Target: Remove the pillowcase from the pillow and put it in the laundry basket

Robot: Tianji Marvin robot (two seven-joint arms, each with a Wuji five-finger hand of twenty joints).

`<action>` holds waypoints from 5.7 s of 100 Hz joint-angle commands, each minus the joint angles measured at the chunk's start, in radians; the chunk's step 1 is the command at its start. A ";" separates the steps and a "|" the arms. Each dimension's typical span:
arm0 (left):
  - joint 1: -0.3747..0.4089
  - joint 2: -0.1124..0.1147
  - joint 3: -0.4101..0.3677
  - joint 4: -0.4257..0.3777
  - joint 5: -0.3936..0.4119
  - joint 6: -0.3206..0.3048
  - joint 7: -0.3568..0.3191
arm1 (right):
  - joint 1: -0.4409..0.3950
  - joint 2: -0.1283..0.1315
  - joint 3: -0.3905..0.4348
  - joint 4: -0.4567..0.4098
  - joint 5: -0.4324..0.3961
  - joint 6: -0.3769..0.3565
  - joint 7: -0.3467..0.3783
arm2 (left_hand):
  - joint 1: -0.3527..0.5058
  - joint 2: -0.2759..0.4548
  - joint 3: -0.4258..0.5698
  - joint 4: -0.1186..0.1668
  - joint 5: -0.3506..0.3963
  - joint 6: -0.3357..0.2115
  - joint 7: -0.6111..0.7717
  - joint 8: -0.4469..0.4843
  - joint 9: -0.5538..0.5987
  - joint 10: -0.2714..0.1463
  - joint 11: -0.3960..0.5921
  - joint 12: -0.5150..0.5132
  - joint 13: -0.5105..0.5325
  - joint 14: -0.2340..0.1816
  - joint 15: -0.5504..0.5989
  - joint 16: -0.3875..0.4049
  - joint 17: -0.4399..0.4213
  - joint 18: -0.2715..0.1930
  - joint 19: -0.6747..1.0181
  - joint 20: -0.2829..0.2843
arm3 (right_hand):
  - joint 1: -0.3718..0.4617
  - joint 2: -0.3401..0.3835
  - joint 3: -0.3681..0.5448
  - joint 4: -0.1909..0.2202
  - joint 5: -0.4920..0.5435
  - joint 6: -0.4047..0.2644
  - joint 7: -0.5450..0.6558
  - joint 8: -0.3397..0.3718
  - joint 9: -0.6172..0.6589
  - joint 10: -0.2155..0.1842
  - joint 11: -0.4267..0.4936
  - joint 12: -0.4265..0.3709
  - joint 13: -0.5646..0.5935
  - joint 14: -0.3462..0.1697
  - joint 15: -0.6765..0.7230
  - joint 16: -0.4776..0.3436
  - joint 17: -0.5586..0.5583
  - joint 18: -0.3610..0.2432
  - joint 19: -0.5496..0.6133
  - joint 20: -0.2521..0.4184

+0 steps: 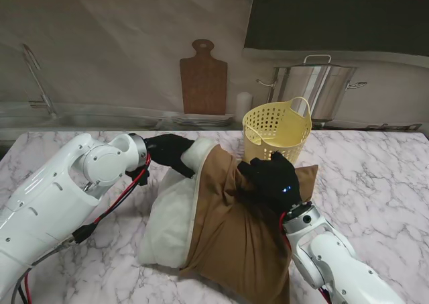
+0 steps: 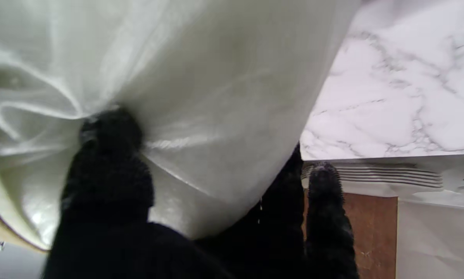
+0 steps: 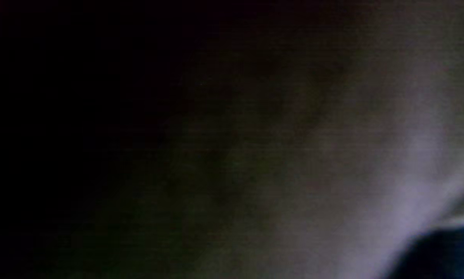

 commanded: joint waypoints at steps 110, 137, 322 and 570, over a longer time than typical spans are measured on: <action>0.209 -0.070 -0.205 -0.111 0.289 -0.117 0.404 | -0.127 -0.004 0.164 -0.065 -0.035 0.029 -0.003 | 0.367 0.219 0.026 0.034 0.257 -0.304 0.508 0.346 0.264 -0.131 0.175 0.222 0.186 -0.075 0.151 0.077 0.108 -0.065 0.759 0.107 | 0.222 0.219 0.012 0.159 -0.037 -0.040 0.105 -0.224 0.084 -0.063 0.099 -0.136 0.089 -0.085 -0.025 0.018 -0.034 0.007 -0.044 -0.021; 0.208 -0.057 -0.230 -0.150 0.200 -0.092 0.274 | -0.084 -0.001 0.117 -0.046 -0.027 -0.004 -0.016 | 0.004 0.150 -0.004 0.023 -0.149 -0.167 -0.067 -0.026 -0.430 0.064 -0.114 -0.077 -0.226 0.093 -0.126 -0.073 -0.095 0.070 0.449 0.004 | 0.223 0.222 0.026 0.150 -0.047 -0.081 0.112 -0.219 0.081 -0.071 0.099 -0.134 0.089 -0.088 -0.024 0.020 -0.033 0.005 -0.045 -0.023; 0.058 -0.064 -0.024 -0.057 0.139 -0.022 0.222 | 0.061 -0.010 0.009 -0.005 0.005 0.002 -0.009 | 0.410 0.065 0.059 0.032 0.260 -0.341 0.603 0.238 0.392 -0.126 -0.007 0.375 0.220 -0.089 0.179 -0.019 0.233 -0.086 0.777 0.048 | 0.227 0.245 0.026 0.155 -0.087 -0.072 0.101 -0.235 0.058 -0.080 0.089 -0.133 0.089 -0.088 -0.046 0.014 -0.041 -0.002 -0.057 -0.031; 0.174 -0.049 -0.263 -0.090 0.364 -0.190 0.343 | -0.270 -0.049 0.369 -0.294 0.227 -0.036 0.260 | 0.413 0.106 0.102 0.043 0.200 -0.402 0.713 0.239 0.317 -0.081 0.084 0.436 0.193 -0.055 0.214 0.065 0.214 -0.083 0.753 0.098 | 0.175 0.185 0.132 0.140 0.001 0.036 0.087 -0.307 0.115 -0.090 0.135 -0.137 0.068 0.069 -0.379 -0.020 -0.240 0.182 -0.363 -0.065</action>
